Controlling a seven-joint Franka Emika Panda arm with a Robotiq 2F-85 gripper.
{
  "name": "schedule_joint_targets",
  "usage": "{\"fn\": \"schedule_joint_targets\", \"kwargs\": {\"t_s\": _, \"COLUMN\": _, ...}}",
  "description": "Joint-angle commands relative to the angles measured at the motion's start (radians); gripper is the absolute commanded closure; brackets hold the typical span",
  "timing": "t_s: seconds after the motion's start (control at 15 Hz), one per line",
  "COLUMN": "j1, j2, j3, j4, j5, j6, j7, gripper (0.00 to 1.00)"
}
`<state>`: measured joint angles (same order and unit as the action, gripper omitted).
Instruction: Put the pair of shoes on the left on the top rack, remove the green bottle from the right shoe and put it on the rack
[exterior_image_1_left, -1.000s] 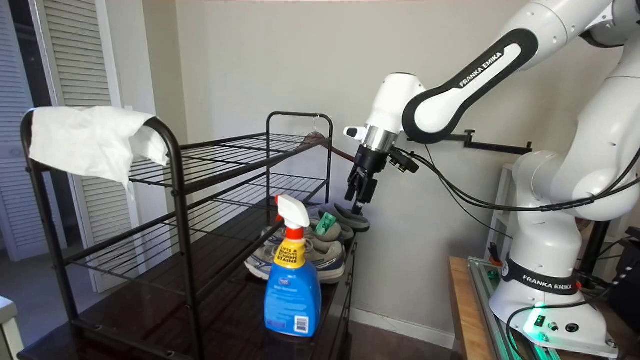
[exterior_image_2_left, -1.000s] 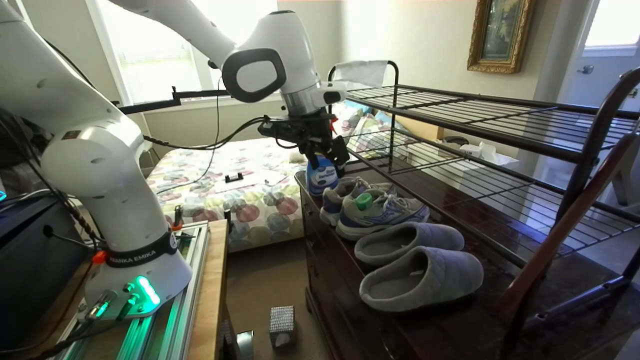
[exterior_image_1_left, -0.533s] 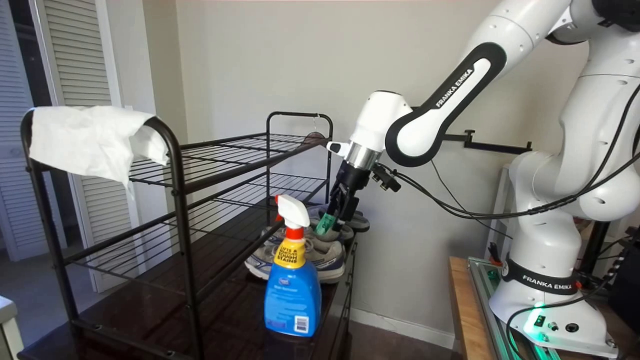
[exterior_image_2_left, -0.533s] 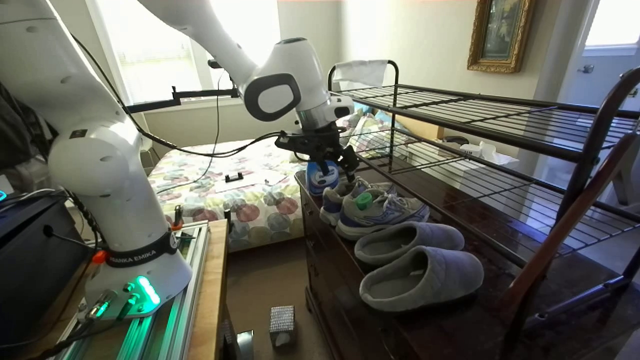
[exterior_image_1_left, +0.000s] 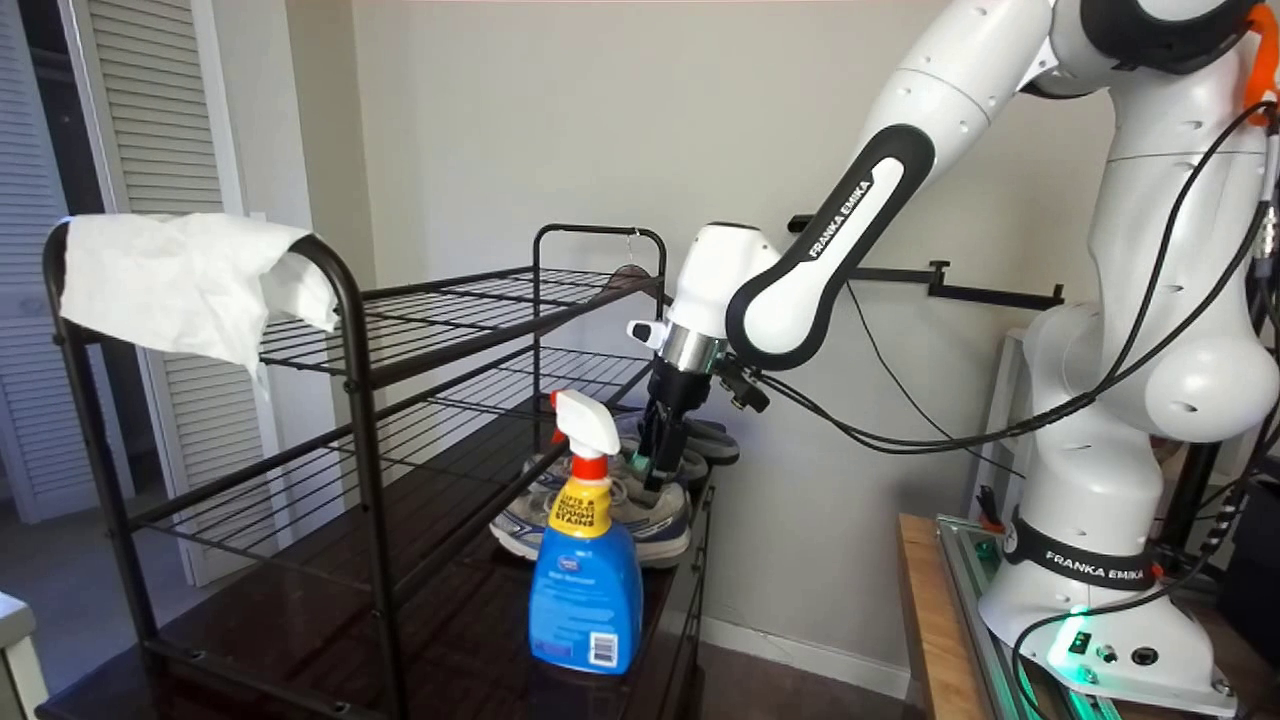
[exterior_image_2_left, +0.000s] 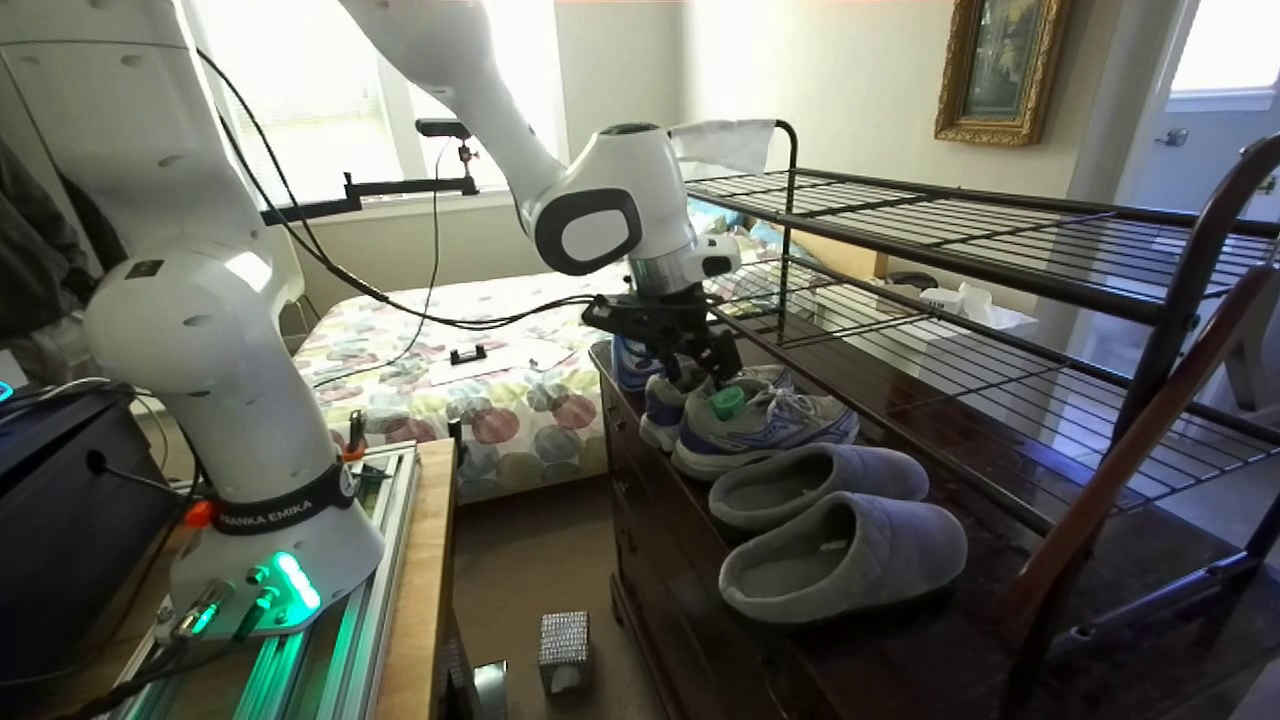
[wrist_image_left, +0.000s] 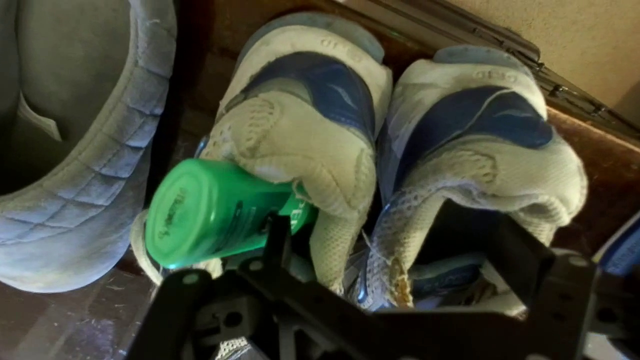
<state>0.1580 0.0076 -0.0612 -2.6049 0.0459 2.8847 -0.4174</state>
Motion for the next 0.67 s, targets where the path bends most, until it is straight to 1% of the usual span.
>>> {"fn": "schedule_joint_targets", "kwargs": {"t_s": 0.0, "j1": -0.051, "j2": 0.089, "j3": 0.055, "j4": 0.066, "j5": -0.001, "j6": -0.003, "j7": 0.022, "gripper": 0.00}}
{"fn": "schedule_joint_targets", "kwargs": {"t_s": 0.27, "j1": -0.083, "j2": 0.129, "j3": 0.098, "j4": 0.101, "j5": -0.003, "j6": -0.028, "j7": 0.027, "gripper": 0.00}}
{"fn": "schedule_joint_targets", "kwargs": {"t_s": 0.6, "j1": -0.104, "j2": 0.168, "j3": 0.122, "j4": 0.136, "j5": -0.023, "j6": -0.066, "j7": 0.049, "gripper": 0.00}}
